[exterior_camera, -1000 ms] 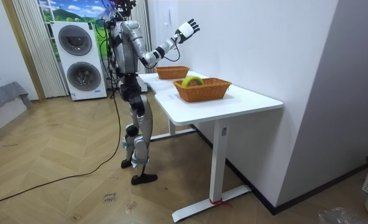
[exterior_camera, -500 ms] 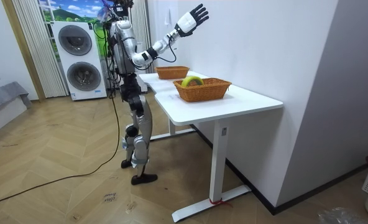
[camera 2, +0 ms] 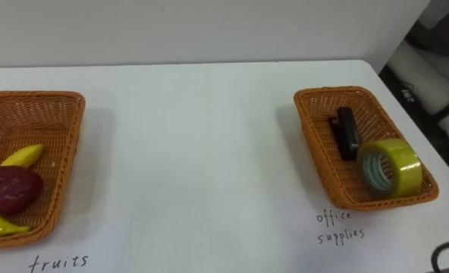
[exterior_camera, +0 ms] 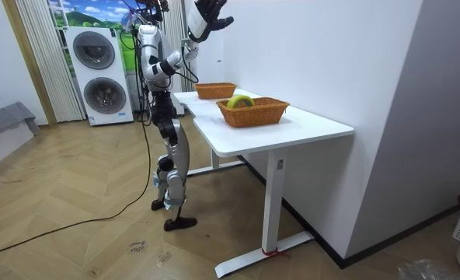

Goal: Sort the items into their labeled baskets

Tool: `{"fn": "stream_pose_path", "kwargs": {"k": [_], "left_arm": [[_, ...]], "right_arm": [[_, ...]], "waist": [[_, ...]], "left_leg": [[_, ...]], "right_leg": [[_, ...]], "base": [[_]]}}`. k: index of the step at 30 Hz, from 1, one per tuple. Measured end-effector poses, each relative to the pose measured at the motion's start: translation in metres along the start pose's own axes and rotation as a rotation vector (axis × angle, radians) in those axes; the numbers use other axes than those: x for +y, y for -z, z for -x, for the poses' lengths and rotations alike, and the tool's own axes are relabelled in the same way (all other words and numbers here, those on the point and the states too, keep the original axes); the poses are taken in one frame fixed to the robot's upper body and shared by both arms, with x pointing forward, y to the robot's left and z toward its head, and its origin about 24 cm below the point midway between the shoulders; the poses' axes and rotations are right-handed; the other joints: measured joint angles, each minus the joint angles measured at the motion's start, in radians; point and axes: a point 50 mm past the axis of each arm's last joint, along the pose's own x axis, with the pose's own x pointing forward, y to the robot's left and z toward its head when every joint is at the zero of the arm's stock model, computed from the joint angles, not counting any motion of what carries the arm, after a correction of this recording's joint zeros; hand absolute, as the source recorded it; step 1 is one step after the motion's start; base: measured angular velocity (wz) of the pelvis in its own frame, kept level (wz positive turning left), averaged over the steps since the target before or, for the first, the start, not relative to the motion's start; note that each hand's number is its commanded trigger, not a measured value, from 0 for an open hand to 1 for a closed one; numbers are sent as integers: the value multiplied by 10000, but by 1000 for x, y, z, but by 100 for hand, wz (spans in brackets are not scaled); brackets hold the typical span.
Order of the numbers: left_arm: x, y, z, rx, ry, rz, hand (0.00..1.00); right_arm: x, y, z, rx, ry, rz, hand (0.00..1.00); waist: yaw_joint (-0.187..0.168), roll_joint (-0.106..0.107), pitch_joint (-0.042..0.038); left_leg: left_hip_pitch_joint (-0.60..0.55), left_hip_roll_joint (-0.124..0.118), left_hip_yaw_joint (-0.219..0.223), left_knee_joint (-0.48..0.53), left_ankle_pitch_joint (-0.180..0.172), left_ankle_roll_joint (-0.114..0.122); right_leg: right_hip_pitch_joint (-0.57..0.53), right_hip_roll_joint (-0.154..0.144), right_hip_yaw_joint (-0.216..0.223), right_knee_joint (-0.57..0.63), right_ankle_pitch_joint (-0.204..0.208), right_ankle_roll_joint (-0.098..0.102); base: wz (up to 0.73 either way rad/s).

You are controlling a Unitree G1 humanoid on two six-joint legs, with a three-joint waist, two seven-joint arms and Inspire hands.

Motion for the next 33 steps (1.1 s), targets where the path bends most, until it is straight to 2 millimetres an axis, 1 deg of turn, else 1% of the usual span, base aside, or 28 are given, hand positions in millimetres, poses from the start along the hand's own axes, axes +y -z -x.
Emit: {"fn": "stream_pose_path", "kwargs": {"k": [2, 3, 5, 8, 9, 10, 11, 12, 13, 14, 15, 16, 17, 18, 20, 21, 22, 23, 25, 26, 28, 29, 30, 31, 32, 33], "left_arm": [[3, -2, -1, -37, -195, 83, 0], [4, -2, -1, -30, -324, 196, 0], [3, -5, -1, -99, -343, 245, 0], [0, -8, -1, -232, -263, 271, 0], [0, -11, -2, -318, -229, 299, 0], [-1, -13, -2, -398, -204, 344, 0], [-2, -17, -1, -575, -175, 473, 0], [-1, -20, -1, -701, -163, 513, 0], [-2, -24, -1, -859, -127, 543, 0], [-2, -23, -1, -807, -118, 646, 0], [-2, -22, -1, -784, -114, 707, 0], [-3, -23, -1, -782, -80, 826, 0], [-4, -23, -1, -785, -49, 790, 0], [-5, -22, -1, -757, -11, 756, 0], [-6, -17, -1, -567, 72, 695, 0], [-6, -16, -1, -522, 120, 691, 0], [-6, -14, -1, -420, 185, 678, 0], [-6, -13, -1, -355, 227, 681, 0], [-8, -8, 0, -96, 436, 623, 0], [-9, -7, 0, -51, 490, 614, 0], [-14, -2, 0, 238, 726, 632, 0], [-15, 0, 0, 318, 787, 679, 0], [-17, 4, 1, 480, 924, 697, 0], [-17, 7, 1, 626, 1005, 677, 0], [-17, 8, 1, 668, 1000, 646, 0], [-16, 8, 0, 689, 967, 494, 0]], "right_arm": [[-12, 8, 4, 672, 599, -148, 0], [-22, 16, 6, 1109, 1001, -33, 0], [-43, 37, 10, 2221, 2164, 344, 0], [-61, 59, 17, 3433, 3438, 502, 0], [-72, 70, 20, 4123, 4118, 509, 0], [-83, 80, 24, 4705, 4788, 586, 0], [-96, 88, 29, 5278, 5456, 696, 0], [-102, 92, 33, 5547, 5758, 757, 0], [-111, 99, 42, 6027, 6256, 915, 0], [-121, 107, 50, 6525, 6747, 1083, 0], [-127, 112, 54, 6805, 7021, 1182, 0], [-140, 122, 64, 7332, 7512, 1684, 0], [-148, 125, 71, 7592, 7764, 1981, 0], [-162, 134, 85, 8127, 8159, 2624, 0], [-185, 149, 119, 9459, 8733, 3754, 0], [-191, 151, 129, 9763, 8853, 4018, 0], [-204, 154, 149, 10393, 9111, 4586, 0], [-209, 155, 159, 10741, 9143, 4903, 0], [-224, 158, 196, 12170, 8770, 6139, 0], [-226, 159, 204, 12534, 8689, 6241, 0], [-231, 160, 234, 13930, 7931, 6486, 0], [-233, 159, 241, 14302, 7612, 6578, 0], [-232, 160, 252, 15006, 6781, 6697, 0], [-228, 163, 258, 15603, 5635, 6747, 0], [-226, 164, 261, 15851, 4897, 6871, 0], [-221, 167, 264, 16204, 3237, 7229, 0]], "waist": [[-9, 67, -38], [-80, 141, -58], [-188, 355, -49], [-299, 515, -57], [-418, 568, -43], [-465, 661, -41], [-475, 698, -34], [-468, 694, -29], [-496, 669, -31], [-498, 647, -35], [-497, 627, -29], [-498, 590, -33], [-495, 580, -32], [-457, 550, -38], [-397, 537, -44], [-366, 537, -44], [-307, 549, -50], [-242, 566, -49], [-152, 568, -50], [-144, 564, -50], [52, 626, -15], [95, 640, -8], [177, 648, -7], [349, 666, -5], [468, 666, -2], [682, 665, 2]], "left_leg": [[49, 51, 115, 13, -46, -28], [101, 66, 113, 13, -64, -36], [143, 76, 157, 17, -98, -33], [115, 73, 240, 2, -130, -22], [81, 66, 235, 7, -135, -18], [79, 57, 240, 10, -136, -16], [65, 42, 239, 11, -135, -17], [56, 34, 238, 15, -135, -17], [55, 22, 239, 42, -133, -21], [56, 27, 234, 62, -132, -23], [45, 28, 218, 73, -132, -23], [-14, 29, 119, 107, -132, -23], [-24, 29, 88, 101, -132, -23], [-25, 32, 73, 99, -132, -23], [-21, 31, 59, 96, -129, -23], [-20, 31, 41, 100, -128, -24], [-21, 32, 18, 104, -128, -24], [-20, 32, 18, 104, -128, -24], [-18, 22, 18, 104, -128, -23], [-13, 20, 0, 104, -128, -23], [5, 15, -93, 104, -128, -23], [18, 14, -111, 103, -128, -23], [36, 8, -195, 103, -129, -22], [38, 7, -207, 102, -130, -22], [35, 8, -204, 102, -130, -22], [32, 11, -205, 108, -129, -22]], "right_leg": [[-8, 77, 146, 6, 9, -12], [41, 92, 145, 13, 9, -12], [57, 101, 150, 47, 8, -11], [-21, 102, 189, 53, 5, -8], [-37, 92, 187, 51, -1, 0], [-42, 87, 194, 55, -20, 4], [-83, 68, 188, 122, -98, 10], [-145, 60, 191, 237, -166, 13], [-221, 51, 210, 418, -265, 3], [-217, 49, 200, 435, -290, -5], [-206, 47, 187, 420, -290, -5], [-187, 42, 167, 369, -291, -5], [-184, 41, 181, 355, -291, -4], [-156, 42, 176, 320, -292, -3], [-133, 39, 173, 306, -299, 2], [-114, 36, 162, 295, -302, 2], [-76, 35, 151, 236, -305, 3], [-70, 37, 157, 211, -305, 3], [-64, 24, 154, 204, -326, 15], [-56, 22, 147, 201, -327, 16], [-23, 23, 134, 187, -327, 17], [1, 21, 131, 165, -329, 19], [70, 14, 86, 100, -328, 19], [70, 12, 44, 41, -328, 20], [57, 13, 40, 38, -328, 19], [42, 14, 40, 34, -328, 19]], "base": [[-18], [-6], [-5], [-9], [0], [4], [0], [0], [0], [0], [11], [13], [14], [6], [2], [5], [4], [0], [0], [0], [0], [7], [8], [5], [0], [0]]}}
